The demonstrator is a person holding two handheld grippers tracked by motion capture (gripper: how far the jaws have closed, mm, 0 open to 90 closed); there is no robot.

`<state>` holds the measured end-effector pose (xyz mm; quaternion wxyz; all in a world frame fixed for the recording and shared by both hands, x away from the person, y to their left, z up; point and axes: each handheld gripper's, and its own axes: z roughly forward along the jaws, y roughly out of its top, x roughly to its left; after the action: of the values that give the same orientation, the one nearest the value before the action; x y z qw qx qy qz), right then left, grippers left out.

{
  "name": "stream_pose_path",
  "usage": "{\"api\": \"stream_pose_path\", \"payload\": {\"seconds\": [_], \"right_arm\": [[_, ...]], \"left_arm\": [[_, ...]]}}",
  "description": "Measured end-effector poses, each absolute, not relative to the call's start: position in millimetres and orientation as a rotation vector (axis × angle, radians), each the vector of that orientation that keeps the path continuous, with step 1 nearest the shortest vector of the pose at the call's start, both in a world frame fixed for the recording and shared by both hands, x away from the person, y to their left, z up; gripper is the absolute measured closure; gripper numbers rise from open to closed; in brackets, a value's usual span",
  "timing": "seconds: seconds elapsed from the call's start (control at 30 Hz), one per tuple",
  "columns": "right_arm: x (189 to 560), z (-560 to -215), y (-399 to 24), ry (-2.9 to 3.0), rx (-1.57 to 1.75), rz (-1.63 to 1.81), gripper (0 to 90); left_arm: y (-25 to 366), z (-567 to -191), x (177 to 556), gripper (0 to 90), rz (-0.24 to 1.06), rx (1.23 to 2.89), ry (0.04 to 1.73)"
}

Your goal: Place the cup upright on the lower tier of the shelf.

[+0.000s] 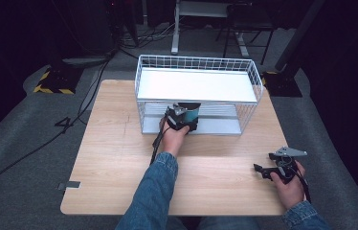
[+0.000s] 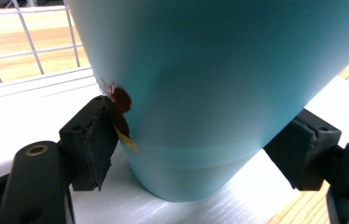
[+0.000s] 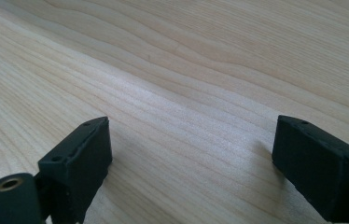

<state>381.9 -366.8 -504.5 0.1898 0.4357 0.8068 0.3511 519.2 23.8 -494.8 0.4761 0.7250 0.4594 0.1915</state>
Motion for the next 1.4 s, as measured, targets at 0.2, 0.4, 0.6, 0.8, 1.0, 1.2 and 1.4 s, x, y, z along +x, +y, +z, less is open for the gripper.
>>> {"api": "stream_pose_path", "payload": {"seconds": [0.2,0.4,0.6,0.8,1.0,1.2,1.4], "right_arm": [[381.9,-504.5,-366.8,2.268,1.225,0.986,12.3],[381.9,-504.6,-366.7,2.269,1.224,0.989,12.3],[381.8,-504.6,-366.6,2.266,1.226,0.986,12.3],[381.8,-504.5,-366.6,2.266,1.226,0.987,12.2],[381.9,-504.6,-366.8,2.269,1.224,0.988,12.3],[381.9,-504.5,-366.7,2.268,1.225,0.986,12.2],[381.8,-504.5,-366.6,2.267,1.226,0.987,12.2]], "left_arm": [[21.0,-494.3,519.4,23.6,0.481,1.791,1.112],[19.8,-493.6,518.8,23.1,0.479,1.829,1.094],[20.2,-492.5,518.8,15.3,0.509,1.829,1.113],[21.2,-487.0,515.5,15.4,0.502,1.806,1.100],[28.5,-480.1,509.3,15.4,0.507,1.836,1.042],[39.7,-472.4,496.0,15.3,0.519,1.813,1.061],[49.3,-464.0,482.2,15.4,0.517,1.812,1.045]]}}
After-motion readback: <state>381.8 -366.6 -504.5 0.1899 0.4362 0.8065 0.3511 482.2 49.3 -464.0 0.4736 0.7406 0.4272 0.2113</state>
